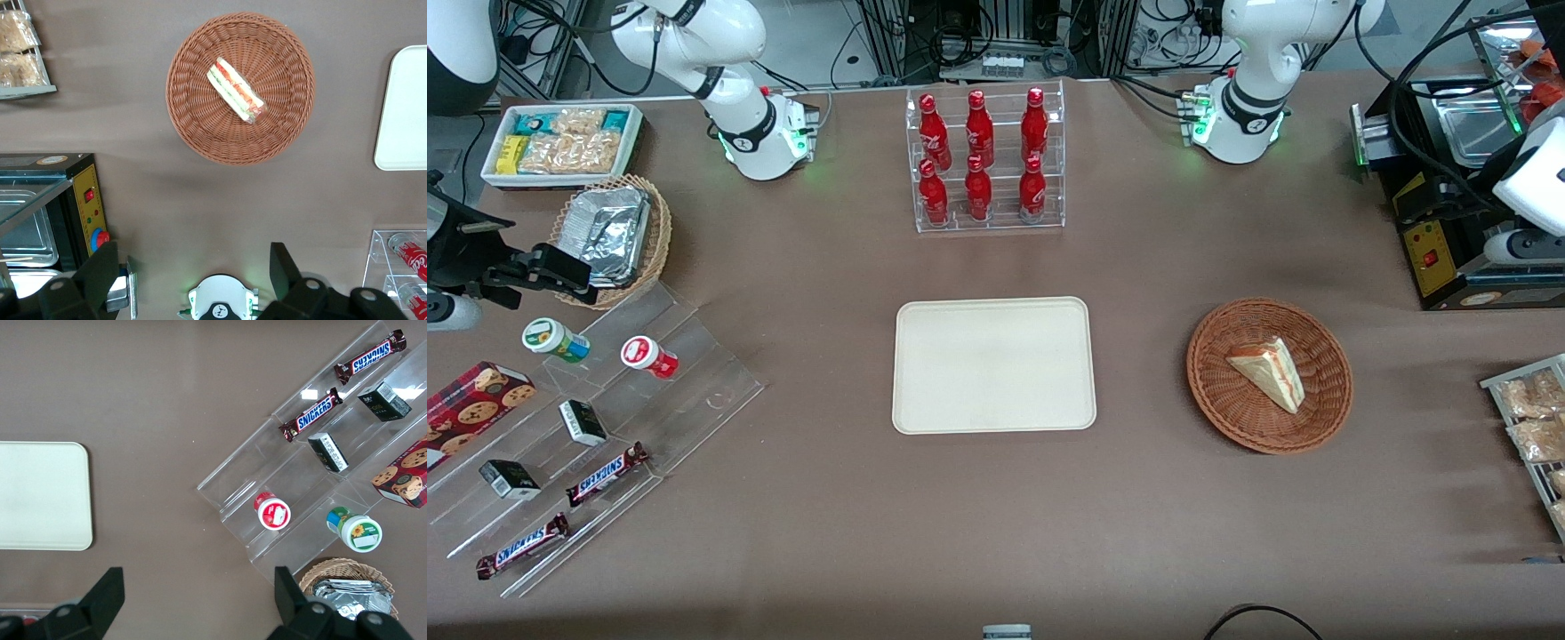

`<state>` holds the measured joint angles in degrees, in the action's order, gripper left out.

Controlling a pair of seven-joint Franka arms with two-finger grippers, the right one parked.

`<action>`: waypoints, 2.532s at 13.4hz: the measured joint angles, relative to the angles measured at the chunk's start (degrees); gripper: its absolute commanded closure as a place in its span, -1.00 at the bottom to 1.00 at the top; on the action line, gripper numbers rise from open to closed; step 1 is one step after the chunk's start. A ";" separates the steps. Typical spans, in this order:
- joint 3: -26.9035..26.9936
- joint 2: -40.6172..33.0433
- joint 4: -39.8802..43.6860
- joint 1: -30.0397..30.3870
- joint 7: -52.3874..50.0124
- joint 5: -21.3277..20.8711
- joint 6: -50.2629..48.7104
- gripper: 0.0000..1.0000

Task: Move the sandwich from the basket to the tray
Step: 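Move the left gripper down over the wrapped sandwich in the wicker basket, then close the left gripper on the wrapped sandwich, then lift the sandwich out of the basket and carry it toward the tray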

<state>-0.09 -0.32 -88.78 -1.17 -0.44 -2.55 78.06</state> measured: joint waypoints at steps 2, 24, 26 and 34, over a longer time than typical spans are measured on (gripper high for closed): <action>0.00 -0.18 -0.87 0.00 0.00 0.00 0.50 -1.00; -0.39 10.37 -37.22 -4.00 -50.56 0.05 61.93 -1.00; -0.40 11.72 -37.27 -4.85 -51.25 0.05 62.60 -1.00; -0.35 15.23 -38.20 -5.53 -52.12 -0.65 64.26 1.00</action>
<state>-0.44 14.91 -126.98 -6.70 -52.57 -3.20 142.31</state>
